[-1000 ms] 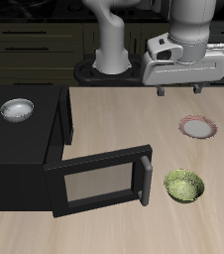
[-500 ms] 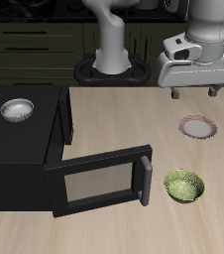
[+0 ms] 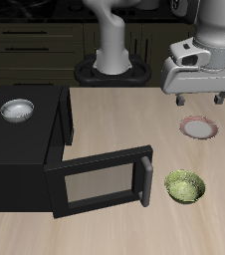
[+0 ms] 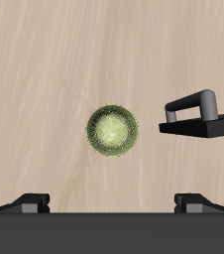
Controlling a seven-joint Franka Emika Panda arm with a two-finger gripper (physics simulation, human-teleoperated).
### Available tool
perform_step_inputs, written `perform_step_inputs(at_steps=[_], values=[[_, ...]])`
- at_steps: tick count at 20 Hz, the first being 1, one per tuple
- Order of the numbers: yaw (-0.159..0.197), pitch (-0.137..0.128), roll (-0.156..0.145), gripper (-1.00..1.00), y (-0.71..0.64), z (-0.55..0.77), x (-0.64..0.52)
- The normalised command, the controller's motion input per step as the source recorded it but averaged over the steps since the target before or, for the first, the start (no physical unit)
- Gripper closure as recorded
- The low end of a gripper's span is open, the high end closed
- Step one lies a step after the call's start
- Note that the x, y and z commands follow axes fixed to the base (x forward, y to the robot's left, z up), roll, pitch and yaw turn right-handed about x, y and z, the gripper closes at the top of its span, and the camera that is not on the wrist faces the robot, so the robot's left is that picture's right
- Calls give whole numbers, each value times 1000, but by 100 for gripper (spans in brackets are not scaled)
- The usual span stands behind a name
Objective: Place the green bowl on the plate
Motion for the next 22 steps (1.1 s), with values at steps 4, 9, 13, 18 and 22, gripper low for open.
perform_step_inputs(at_steps=[4, 9, 13, 18, 22], values=[[-5, 11, -28, -100, 94, -9, 278], [10, 13, -11, -100, 67, -37, 171], [2, 5, -9, -100, 65, -48, 97], [7, 26, 5, -100, 122, -104, 123], [16, 19, 41, -100, 210, -220, 15]])
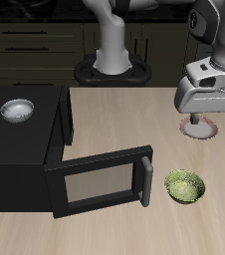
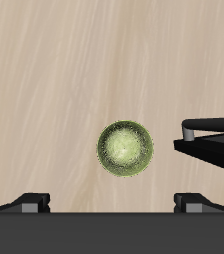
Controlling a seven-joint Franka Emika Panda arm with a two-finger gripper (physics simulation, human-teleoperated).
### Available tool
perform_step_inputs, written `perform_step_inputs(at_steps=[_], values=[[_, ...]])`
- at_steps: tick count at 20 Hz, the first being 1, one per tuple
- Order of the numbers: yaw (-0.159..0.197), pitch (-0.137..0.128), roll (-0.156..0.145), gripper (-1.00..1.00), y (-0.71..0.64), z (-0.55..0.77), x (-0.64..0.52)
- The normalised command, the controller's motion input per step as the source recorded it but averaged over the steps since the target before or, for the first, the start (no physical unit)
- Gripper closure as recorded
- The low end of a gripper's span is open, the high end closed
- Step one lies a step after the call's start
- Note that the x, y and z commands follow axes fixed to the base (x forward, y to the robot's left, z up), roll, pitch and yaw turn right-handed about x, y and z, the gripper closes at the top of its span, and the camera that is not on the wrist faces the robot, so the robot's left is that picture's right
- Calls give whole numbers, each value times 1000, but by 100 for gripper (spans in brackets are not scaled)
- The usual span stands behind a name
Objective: Place the green bowl on the plate
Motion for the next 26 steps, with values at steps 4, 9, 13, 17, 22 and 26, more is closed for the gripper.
perform_step_inputs(at_steps=[4, 9, 13, 17, 22, 26], values=[[10, 15, 16, -100, 113, -123, -98], [19, 13, 18, -100, 90, -172, 61], [18, 11, -2, -100, -37, -143, 66], [24, 10, -1, -100, 1, -142, 117], [22, 36, -9, -100, 78, -314, 266], [13, 17, -6, -100, 13, -228, 81]])
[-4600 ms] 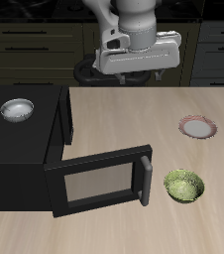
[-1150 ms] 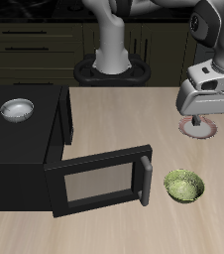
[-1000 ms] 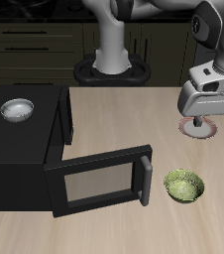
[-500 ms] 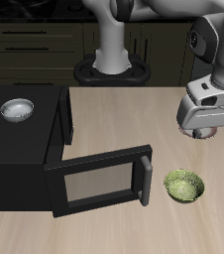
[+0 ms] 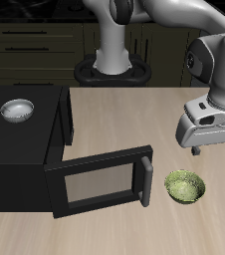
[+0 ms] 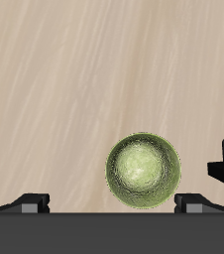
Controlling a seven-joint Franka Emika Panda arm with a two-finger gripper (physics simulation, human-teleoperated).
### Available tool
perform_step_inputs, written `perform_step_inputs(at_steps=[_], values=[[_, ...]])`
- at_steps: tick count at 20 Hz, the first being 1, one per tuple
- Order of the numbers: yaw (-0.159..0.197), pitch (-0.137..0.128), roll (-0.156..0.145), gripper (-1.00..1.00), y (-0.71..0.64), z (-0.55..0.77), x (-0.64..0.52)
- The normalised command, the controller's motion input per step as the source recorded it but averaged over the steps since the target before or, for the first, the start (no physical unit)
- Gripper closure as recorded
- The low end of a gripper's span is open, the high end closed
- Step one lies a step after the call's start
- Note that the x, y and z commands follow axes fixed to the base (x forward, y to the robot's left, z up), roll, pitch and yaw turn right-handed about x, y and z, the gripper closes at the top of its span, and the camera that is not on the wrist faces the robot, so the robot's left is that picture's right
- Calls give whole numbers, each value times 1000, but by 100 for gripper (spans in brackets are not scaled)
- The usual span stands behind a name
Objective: Place the green bowl on the plate
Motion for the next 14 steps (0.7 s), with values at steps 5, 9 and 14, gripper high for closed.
perform_step_inputs(at_steps=[5, 9, 14], values=[[16, 29, -4, -100, 8, -289, 17], [-4, 28, -3, -100, 12, -291, -110], [6, 11, 23, -100, 61, -192, -68]])
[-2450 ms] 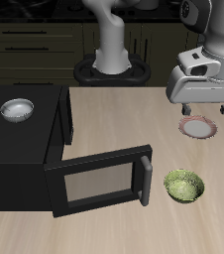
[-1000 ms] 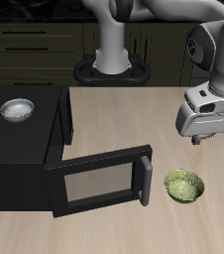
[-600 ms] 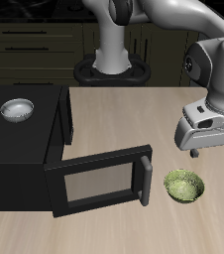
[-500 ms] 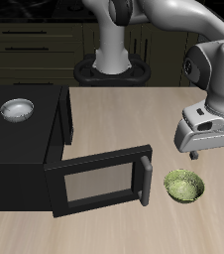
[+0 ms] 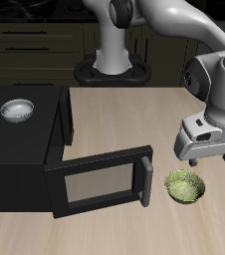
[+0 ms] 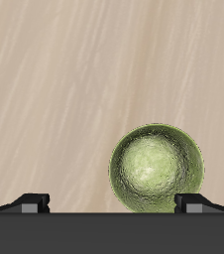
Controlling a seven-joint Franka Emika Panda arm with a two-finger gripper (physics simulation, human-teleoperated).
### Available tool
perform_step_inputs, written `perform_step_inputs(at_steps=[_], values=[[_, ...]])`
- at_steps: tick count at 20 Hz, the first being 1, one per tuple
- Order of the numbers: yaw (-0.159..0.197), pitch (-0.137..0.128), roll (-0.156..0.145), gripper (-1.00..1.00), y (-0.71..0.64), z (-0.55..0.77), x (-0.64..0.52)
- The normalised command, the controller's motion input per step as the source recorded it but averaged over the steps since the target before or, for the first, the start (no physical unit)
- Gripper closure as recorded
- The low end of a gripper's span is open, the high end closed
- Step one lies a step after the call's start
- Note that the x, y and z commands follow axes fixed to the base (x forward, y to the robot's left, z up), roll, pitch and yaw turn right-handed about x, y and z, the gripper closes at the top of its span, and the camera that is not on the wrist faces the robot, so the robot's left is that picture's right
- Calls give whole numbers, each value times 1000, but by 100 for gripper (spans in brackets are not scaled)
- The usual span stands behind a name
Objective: Place the green bowl on the plate
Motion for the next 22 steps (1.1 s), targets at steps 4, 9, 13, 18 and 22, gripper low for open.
perform_step_inputs(at_steps=[4, 9, 13, 18, 22], values=[[6, 22, 1, -100, -16, -200, 38], [8, 40, -25, -100, -100, -272, 115], [4, 31, -12, -100, -54, -261, 62], [5, 45, 19, -100, 64, -313, -27], [29, 59, 31, -100, 249, -466, -118]])
